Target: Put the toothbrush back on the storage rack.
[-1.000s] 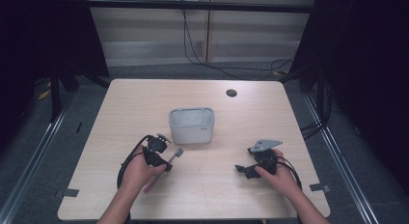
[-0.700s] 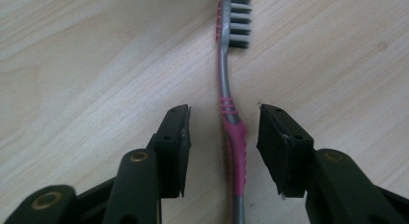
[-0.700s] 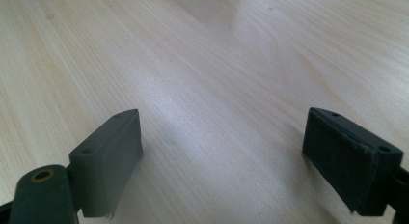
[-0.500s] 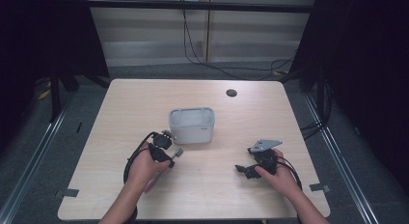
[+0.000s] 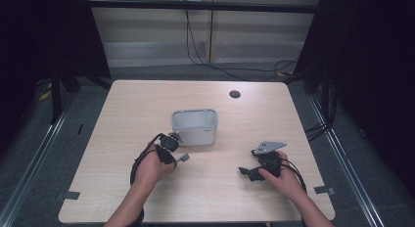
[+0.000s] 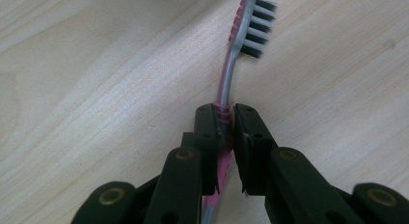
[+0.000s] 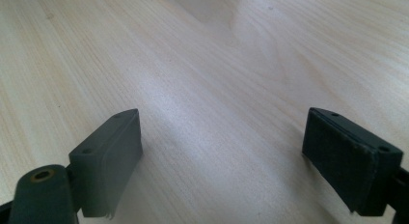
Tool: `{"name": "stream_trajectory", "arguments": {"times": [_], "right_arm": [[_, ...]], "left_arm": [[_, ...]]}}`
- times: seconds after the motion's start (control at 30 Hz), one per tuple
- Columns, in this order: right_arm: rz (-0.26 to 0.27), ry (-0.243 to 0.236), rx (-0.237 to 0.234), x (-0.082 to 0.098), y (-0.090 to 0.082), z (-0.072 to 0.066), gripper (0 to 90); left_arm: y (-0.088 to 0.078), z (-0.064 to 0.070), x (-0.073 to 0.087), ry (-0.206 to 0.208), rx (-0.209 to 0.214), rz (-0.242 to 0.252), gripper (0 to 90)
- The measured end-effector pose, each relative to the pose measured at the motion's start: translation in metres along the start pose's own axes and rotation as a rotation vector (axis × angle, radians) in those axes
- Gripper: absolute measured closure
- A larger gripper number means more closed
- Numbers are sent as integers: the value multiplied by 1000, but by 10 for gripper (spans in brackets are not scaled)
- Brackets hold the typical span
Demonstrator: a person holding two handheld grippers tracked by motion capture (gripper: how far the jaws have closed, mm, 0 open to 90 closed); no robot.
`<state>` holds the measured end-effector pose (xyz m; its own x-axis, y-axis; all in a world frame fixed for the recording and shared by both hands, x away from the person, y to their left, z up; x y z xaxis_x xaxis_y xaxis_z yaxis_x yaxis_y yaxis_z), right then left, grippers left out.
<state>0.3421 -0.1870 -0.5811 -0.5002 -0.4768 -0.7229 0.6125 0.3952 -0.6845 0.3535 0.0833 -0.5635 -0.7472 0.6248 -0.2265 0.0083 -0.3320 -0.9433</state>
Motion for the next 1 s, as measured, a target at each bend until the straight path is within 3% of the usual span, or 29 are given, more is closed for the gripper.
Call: {"name": "stream_trajectory", "arguments": {"times": [0.47,1.0], "right_arm": [[0,0,0,0,0,0,133],[0,0,0,0,0,0,132]], "left_arm": [[-29,5,-9,10,61,152,807],[-63,3,-18,29,79,320,807]]}}
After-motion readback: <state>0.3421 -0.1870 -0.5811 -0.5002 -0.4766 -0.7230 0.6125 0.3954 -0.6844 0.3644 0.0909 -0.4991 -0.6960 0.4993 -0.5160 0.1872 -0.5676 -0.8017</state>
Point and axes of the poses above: each handheld gripper's, and its own axes: y roughly forward along the jaws, x roughly out of its underside, z roughly to its right, the point moved 10 cm from there along y, roughly forward along the jaws, and after that the axes turned 10 degrees about x, right-handed, at the moved point
